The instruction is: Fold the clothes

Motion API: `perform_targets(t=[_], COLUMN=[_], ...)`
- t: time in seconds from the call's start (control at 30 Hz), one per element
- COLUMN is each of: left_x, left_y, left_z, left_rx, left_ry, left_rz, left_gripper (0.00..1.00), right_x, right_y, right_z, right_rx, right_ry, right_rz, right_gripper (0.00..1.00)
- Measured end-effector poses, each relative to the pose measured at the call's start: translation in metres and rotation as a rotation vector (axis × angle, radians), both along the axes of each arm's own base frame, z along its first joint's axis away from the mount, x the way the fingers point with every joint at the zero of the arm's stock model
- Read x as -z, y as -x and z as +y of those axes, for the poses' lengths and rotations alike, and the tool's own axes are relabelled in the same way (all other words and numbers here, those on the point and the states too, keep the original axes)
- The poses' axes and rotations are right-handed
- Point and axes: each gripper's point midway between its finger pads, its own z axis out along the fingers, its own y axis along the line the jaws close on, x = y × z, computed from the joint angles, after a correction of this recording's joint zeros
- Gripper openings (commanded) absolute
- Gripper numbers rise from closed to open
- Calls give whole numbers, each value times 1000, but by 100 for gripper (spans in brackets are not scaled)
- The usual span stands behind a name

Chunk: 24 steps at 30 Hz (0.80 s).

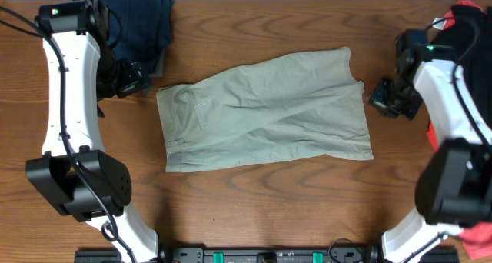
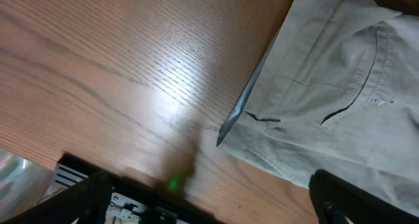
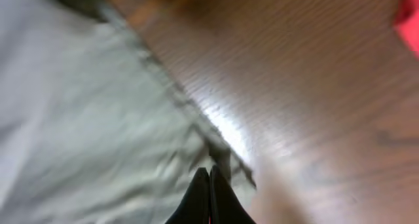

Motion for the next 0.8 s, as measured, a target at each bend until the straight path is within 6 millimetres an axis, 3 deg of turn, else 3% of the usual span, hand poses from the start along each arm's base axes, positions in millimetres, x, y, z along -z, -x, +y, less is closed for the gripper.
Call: perform_targets(t=[0.17, 0.3, 0.47, 0.5, 0.57, 0.8], left_x=[-5, -23, -40, -39, -33, 15], left_y=[0, 5, 31, 38, 53, 91], left_z=[-16, -47, -91, -97, -105, -113], left_rx=[48, 141, 286, 310, 342, 368], left_ry=[-1, -4, 3, 6, 6, 2], left_rz=[-11, -68, -112, -106, -78, -1], left_gripper=[93, 88, 57, 46, 7, 6], right_x=[-53, -68, -46, -39, -27, -2], right_y=[26, 40, 58, 62, 68, 78], right_z=[22, 49, 80, 85, 92, 94], right_rx=[-82, -173, -275, -291, -308, -296], right_ry=[-51, -76, -93, -97, -101, -106], right_rz=[-69, -96, -40, -25, -5, 28], right_gripper=[1, 1, 1, 1, 1, 1])
